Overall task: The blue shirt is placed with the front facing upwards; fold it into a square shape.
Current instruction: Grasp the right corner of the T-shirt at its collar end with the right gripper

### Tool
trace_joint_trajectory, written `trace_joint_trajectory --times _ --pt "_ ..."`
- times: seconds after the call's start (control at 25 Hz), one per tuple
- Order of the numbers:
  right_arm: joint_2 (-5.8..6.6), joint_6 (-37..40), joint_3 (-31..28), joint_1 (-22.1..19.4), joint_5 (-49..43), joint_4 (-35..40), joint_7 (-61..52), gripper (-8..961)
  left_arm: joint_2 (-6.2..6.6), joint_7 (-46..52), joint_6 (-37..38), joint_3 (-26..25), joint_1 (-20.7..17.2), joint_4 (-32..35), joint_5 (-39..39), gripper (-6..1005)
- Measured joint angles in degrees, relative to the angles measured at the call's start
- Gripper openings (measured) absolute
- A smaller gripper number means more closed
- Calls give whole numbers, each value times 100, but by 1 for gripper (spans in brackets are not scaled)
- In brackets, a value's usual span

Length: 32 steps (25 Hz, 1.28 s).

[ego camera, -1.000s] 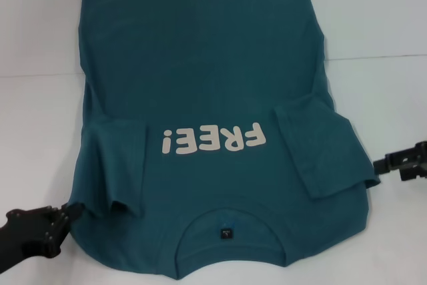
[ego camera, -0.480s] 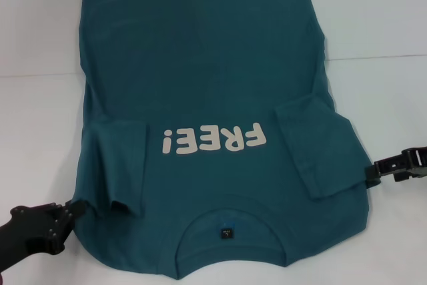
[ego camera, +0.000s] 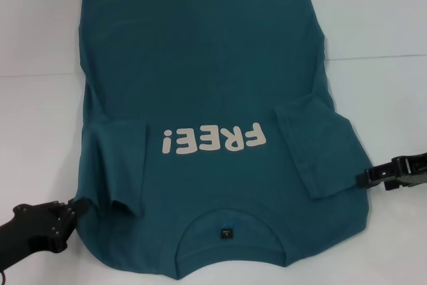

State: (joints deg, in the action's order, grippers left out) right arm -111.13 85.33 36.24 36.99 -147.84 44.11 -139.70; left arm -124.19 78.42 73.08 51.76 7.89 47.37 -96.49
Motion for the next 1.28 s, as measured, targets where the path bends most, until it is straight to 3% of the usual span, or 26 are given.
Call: trace_joint_trajectory --times 0.32,0.6,1.28 --pt "-73 -104 -15 19 20 -57 9 826 0 -16 12 11 22 3 0 0" --pt "16 -274 -52 40 22 39 14 811 -8 -31 38 4 30 3 16 0" --pt "8 -697 155 89 -32 -101 7 774 -17 -44 38 18 28 -9 18 0"
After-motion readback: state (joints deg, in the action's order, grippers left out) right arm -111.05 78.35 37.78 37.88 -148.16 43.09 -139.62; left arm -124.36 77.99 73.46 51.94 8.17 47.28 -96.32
